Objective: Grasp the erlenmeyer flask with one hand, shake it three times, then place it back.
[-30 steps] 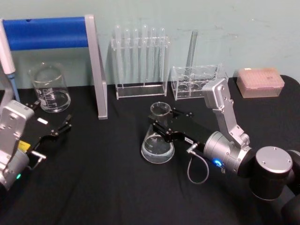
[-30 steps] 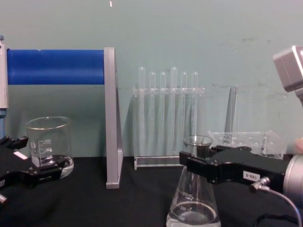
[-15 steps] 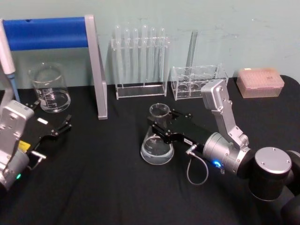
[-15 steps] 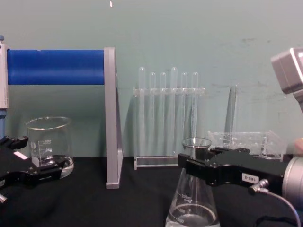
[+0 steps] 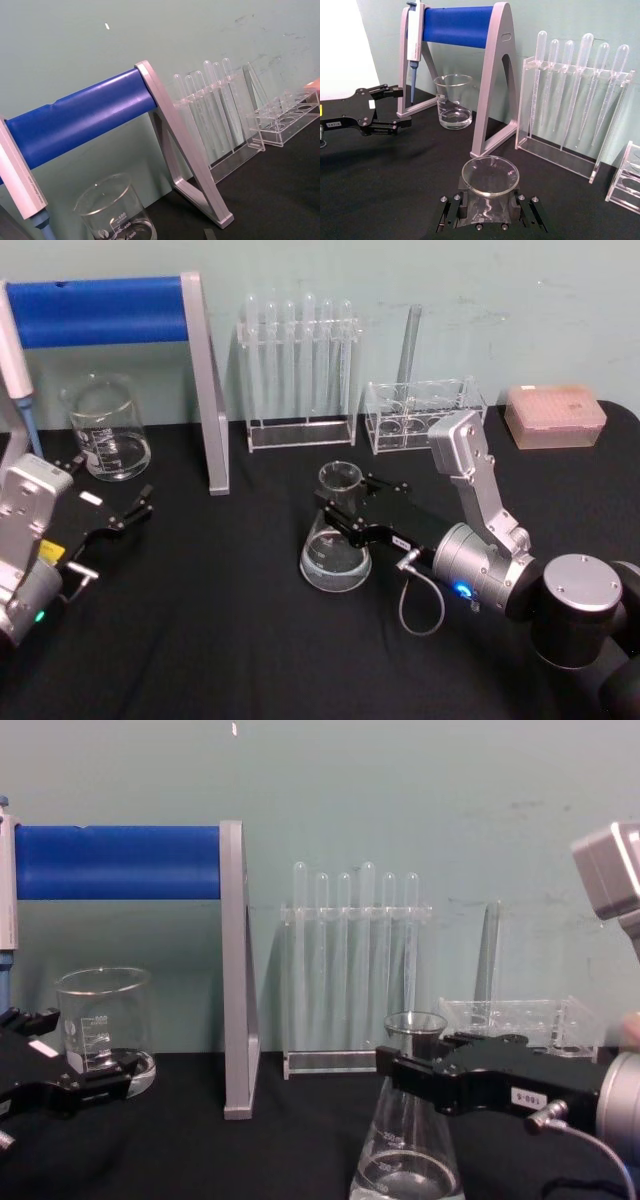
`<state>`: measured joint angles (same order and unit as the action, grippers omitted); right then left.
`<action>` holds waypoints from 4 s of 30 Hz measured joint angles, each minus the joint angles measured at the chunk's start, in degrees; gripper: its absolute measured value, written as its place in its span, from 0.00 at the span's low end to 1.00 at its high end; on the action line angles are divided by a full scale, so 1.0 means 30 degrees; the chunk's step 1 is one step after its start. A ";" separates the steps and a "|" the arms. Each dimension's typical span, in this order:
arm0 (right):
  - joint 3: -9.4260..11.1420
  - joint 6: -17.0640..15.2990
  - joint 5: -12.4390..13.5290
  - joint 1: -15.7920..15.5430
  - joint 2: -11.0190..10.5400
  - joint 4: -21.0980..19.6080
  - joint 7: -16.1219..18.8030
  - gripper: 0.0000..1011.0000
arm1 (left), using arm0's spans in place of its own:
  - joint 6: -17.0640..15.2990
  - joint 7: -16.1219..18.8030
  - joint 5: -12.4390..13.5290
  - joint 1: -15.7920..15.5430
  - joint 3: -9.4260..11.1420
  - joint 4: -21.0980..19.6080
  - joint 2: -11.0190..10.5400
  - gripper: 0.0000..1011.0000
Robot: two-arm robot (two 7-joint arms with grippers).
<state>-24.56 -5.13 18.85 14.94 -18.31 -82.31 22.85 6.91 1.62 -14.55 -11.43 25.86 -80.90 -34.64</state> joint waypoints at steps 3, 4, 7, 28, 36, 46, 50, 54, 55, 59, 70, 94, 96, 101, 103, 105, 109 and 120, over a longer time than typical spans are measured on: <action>0.0007 -0.0007 -0.0001 -0.0002 0.0005 0.0000 0.0000 0.45 | -0.0001 0.0000 0.0000 0.0000 0.0000 0.0000 0.0000 0.99; 0.0009 -0.0010 -0.0001 -0.0001 0.0006 0.0000 0.0000 0.45 | 0.0000 0.0000 0.0000 0.0000 -0.0001 0.0000 0.0001 0.99; 0.0015 -0.0015 -0.0001 -0.0001 0.0011 0.0003 0.0000 0.45 | 0.0000 0.0000 0.0000 0.0000 -0.0001 0.0000 0.0000 0.99; 0.0027 -0.0046 -0.0014 -0.0001 0.0011 0.0014 0.0001 0.99 | -0.0001 0.0000 0.0001 0.0000 0.0000 0.0000 0.0000 0.99; 0.0027 -0.0035 -0.0013 -0.0001 0.0011 0.0007 0.0001 0.99 | -0.0001 0.0000 0.0000 0.0000 0.0000 0.0000 0.0000 0.99; 0.0036 0.0036 0.0120 -0.0189 -0.0291 -0.0293 0.0271 0.99 | -0.0001 0.0001 0.0000 0.0000 0.0000 0.0000 -0.0001 0.99; 0.0102 -0.0164 0.0190 -0.0417 -0.0552 -0.0559 0.0273 0.99 | -0.0001 0.0000 -0.0001 0.0000 0.0000 -0.0001 0.0000 0.99; 0.0246 -0.0399 0.0265 -0.0766 -0.0906 -0.0965 0.0236 0.99 | 0.0000 0.0000 0.0000 0.0000 0.0000 0.0000 0.0000 0.99; 0.0316 -0.0468 0.0303 -0.0911 -0.1044 -0.1149 0.0225 0.99 | -0.0001 0.0000 0.0000 -0.0001 0.0000 -0.0001 0.0000 0.99; 0.0548 -0.0592 0.0478 -0.1332 -0.1441 -0.1665 0.0222 0.99 | -0.0001 0.0000 -0.0001 -0.0001 0.0000 0.0000 0.0000 0.99; 0.1245 -0.0727 0.1160 -0.2719 -0.2900 -0.3442 0.0530 0.99 | -0.0001 0.0000 0.0000 0.0000 0.0000 -0.0001 0.0000 0.99; 0.3317 -0.0433 -0.0267 -0.3212 -0.2306 -0.3290 -0.3234 0.99 | -0.0001 0.0000 0.0000 0.0000 -0.0001 -0.0001 0.0000 0.99; 0.3435 -0.0348 -0.0733 -0.3111 -0.2109 -0.3125 -0.3698 0.99 | -0.0001 0.0000 0.0000 0.0000 0.0000 -0.0001 0.0000 0.99; 0.3495 -0.0062 -0.1764 -0.2930 -0.1825 -0.2844 -0.4440 0.99 | -0.0001 0.0000 0.0001 0.0000 -0.0001 -0.0001 -0.0001 0.99; 0.3445 0.0069 -0.2335 -0.2850 -0.1729 -0.2721 -0.4746 0.99 | -0.0001 0.0000 0.0000 0.0000 0.0000 -0.0001 0.0000 0.99; 0.3399 0.0131 -0.2661 -0.2806 -0.1663 -0.2636 -0.4885 0.99 | -0.0001 0.0000 -0.0001 0.0000 -0.0001 0.0000 0.0000 0.99; 0.3352 0.0231 -0.3267 -0.2758 -0.1538 -0.2486 -0.5092 0.99 | -0.0001 0.0000 0.0000 0.0000 -0.0001 -0.0001 -0.0001 0.99; 0.3358 0.0245 -0.3556 -0.2775 -0.1477 -0.2465 -0.5131 0.99 | -0.0001 0.0000 0.0000 -0.0001 0.0000 -0.0001 0.0000 0.99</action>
<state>-14.49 -4.39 8.18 6.61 -22.75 -89.70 7.46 6.91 1.62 -14.55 -11.43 25.86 -80.90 -34.64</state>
